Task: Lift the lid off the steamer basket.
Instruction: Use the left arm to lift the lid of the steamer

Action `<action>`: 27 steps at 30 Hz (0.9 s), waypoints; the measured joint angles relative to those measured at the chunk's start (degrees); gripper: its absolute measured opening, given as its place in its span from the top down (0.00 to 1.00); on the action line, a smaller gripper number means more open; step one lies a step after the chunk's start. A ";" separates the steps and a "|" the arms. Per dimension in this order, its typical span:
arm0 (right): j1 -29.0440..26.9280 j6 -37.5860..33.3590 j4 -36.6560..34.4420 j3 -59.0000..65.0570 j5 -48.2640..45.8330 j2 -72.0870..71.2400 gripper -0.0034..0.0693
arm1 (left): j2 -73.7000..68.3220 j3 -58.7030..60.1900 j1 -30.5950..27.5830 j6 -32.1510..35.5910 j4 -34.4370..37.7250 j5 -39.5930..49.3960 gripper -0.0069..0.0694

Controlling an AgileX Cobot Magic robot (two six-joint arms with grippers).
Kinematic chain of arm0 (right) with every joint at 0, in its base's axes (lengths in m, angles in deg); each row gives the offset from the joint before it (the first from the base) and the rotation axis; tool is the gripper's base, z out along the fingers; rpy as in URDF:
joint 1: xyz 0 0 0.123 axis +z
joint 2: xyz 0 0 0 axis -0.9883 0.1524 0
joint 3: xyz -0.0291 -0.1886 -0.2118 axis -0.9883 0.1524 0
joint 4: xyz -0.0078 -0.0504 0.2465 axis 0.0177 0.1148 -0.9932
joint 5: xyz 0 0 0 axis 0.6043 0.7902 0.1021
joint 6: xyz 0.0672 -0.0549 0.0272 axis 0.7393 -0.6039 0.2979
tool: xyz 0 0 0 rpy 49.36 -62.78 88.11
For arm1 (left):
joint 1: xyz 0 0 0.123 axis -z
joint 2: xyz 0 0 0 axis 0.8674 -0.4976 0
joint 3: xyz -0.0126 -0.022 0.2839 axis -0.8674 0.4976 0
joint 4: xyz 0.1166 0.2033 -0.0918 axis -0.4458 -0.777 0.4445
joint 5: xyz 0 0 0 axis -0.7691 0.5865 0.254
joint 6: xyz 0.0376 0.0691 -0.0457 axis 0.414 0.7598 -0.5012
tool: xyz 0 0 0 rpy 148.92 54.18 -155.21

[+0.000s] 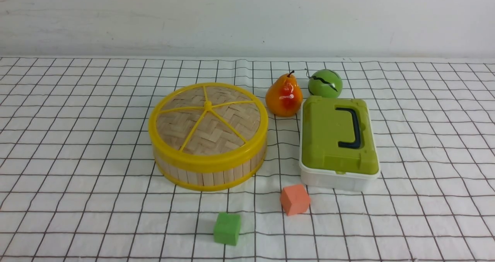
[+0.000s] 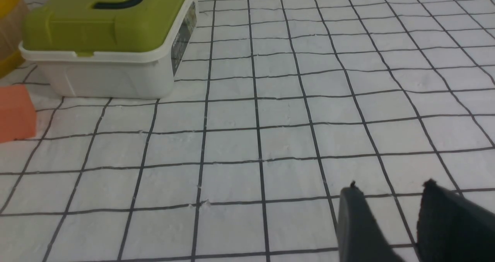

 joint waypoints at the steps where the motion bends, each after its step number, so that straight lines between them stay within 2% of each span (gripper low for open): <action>1: 0.00 0.00 0.00 0.00 0.00 0.00 0.62 | 0.00 0.00 0.00 -0.52 0.00 -1.76 0.88; 3: 0.00 0.00 0.00 0.00 0.00 0.00 0.62 | 0.00 0.00 0.00 -1.70 0.00 -4.20 0.88; 6: 0.00 0.00 0.00 0.00 0.00 0.00 0.62 | 0.00 0.00 0.00 -8.58 0.64 -14.44 0.87; 9: 0.00 0.00 0.00 0.00 0.00 0.00 0.62 | 0.00 0.00 0.00 -21.59 1.43 -28.01 0.87; 11: 0.00 0.00 0.00 0.00 0.00 0.00 0.62 | 0.00 0.00 0.00 -27.26 1.65 -33.87 0.86; 14: 0.00 0.00 0.00 0.00 0.00 0.00 0.62 | 0.00 -0.19 0.00 -30.48 1.66 -36.88 0.86; 15: 0.00 0.00 0.00 0.00 0.00 0.00 0.62 | 0.00 -1.05 0.00 -30.91 1.34 -34.76 0.86; 18: 0.00 0.00 0.00 0.00 0.00 0.00 0.62 | 0.00 -8.06 0.00 -31.38 -2.21 -19.52 0.85; 19: 0.00 0.00 0.00 0.00 0.00 0.00 0.62 | 0.00 -8.06 0.00 -31.34 -2.56 -18.22 0.85; 20: 0.00 0.00 0.00 0.00 0.00 0.00 0.62 | -0.06 -13.63 0.00 -31.63 -5.13 -8.53 0.85; 23: 0.00 0.00 0.00 0.00 0.00 0.00 0.62 | -3.83 -25.36 0.00 -31.59 -8.98 11.91 0.84; 24: 0.00 0.00 0.00 0.00 0.00 0.00 0.62 | -4.75 -26.88 0.00 -31.46 -9.13 14.44 0.84; 25: 0.00 0.00 0.00 0.00 0.00 0.00 0.62 | -8.35 -31.93 0.00 -30.17 -9.78 22.98 0.84; 26: 0.00 0.00 0.00 0.00 0.00 0.00 0.62 | -9.46 -33.26 0.00 -29.60 -9.99 25.35 0.84; 27: 0.00 0.00 0.00 0.00 0.00 0.00 0.62 | -13.56 -37.35 0.00 -26.84 -10.22 33.24 0.84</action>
